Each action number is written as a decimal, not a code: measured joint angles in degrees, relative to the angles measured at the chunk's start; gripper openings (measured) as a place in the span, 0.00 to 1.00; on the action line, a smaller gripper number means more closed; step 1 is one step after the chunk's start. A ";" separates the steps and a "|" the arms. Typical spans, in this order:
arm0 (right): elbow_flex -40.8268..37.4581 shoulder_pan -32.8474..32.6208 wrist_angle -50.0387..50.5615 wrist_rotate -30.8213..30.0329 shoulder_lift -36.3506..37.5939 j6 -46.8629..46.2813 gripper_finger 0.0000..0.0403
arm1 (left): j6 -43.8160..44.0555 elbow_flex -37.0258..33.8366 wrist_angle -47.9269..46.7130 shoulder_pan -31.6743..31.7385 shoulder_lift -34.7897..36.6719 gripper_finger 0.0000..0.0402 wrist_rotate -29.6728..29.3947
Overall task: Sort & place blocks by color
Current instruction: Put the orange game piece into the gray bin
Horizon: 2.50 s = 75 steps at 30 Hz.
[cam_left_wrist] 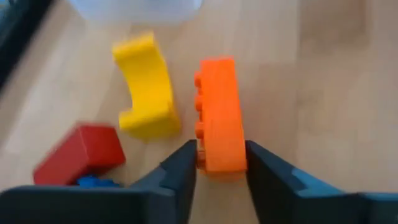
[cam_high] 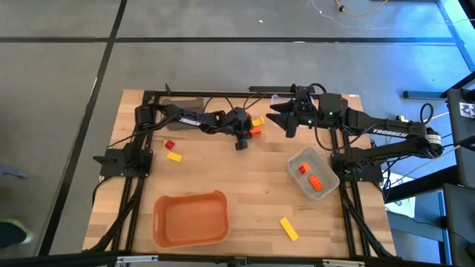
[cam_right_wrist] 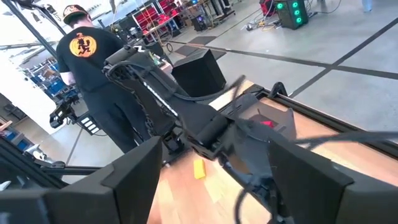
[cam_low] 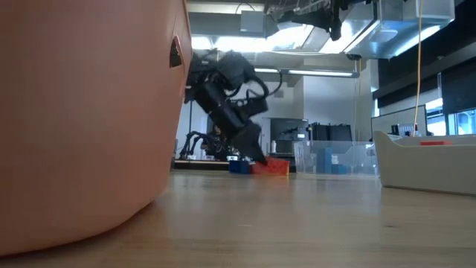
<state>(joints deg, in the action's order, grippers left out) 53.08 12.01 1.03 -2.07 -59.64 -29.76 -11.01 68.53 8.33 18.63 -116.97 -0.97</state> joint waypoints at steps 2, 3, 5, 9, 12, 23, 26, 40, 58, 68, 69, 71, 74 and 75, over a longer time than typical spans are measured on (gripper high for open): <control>0.00 -0.01 0.01 0.01 0.00 0.13 0.72 | 0.31 0.02 -0.36 -0.42 1.36 0.20 0.02; 0.00 0.00 0.01 0.00 0.00 0.26 0.72 | 0.39 0.00 -0.44 -0.60 1.94 0.20 0.01; 0.00 0.00 0.03 0.02 0.00 0.47 0.72 | 1.56 0.00 -1.61 -0.77 3.61 0.20 0.50; 0.00 -0.02 0.16 0.08 0.00 2.31 0.72 | 4.52 0.01 -6.73 -0.78 8.55 0.20 2.36; 0.00 -0.02 1.24 0.19 0.02 3.19 0.72 | 6.63 -0.12 -12.57 -1.36 13.76 0.20 4.11; 0.00 -0.29 16.82 9.99 0.04 8.95 0.72 | 21.31 -10.10 -15.47 -12.05 38.10 0.20 1.47; 0.00 -0.68 16.72 14.08 0.04 11.13 0.72 | 25.35 -11.27 -16.93 -16.42 41.93 0.20 -2.68; -0.02 -10.25 -6.53 13.59 -15.58 16.41 0.72 | 20.65 -11.50 -18.39 -22.50 44.73 0.20 -8.13; -0.02 -12.29 -17.06 6.49 -24.17 9.09 0.64 | 13.86 -11.47 -18.81 -18.97 46.02 0.20 -2.27; -0.02 -12.31 -17.20 4.63 -24.02 11.13 0.63 | 16.13 -11.47 -18.83 -18.95 46.02 0.20 -2.54; -0.02 -12.31 -17.24 4.63 -24.02 11.06 0.63 | 16.59 -11.47 -18.83 -18.96 46.02 0.20 -2.70; -0.02 -12.31 -17.19 4.65 -24.02 10.90 0.63 | 16.89 -11.47 -18.83 -18.97 46.02 0.20 -3.34; -0.02 -12.33 -17.23 4.64 -24.02 10.80 0.63 | 16.92 -11.47 -18.81 -18.95 46.02 0.20 -4.25; -0.02 -12.33 -17.23 4.65 -24.02 10.80 0.62 | 16.92 -11.47 -18.83 -18.95 46.02 0.20 -4.27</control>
<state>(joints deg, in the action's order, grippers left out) 53.06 -0.32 -16.20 2.59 -83.66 -18.96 5.91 57.06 -10.50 -0.32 -70.96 -5.23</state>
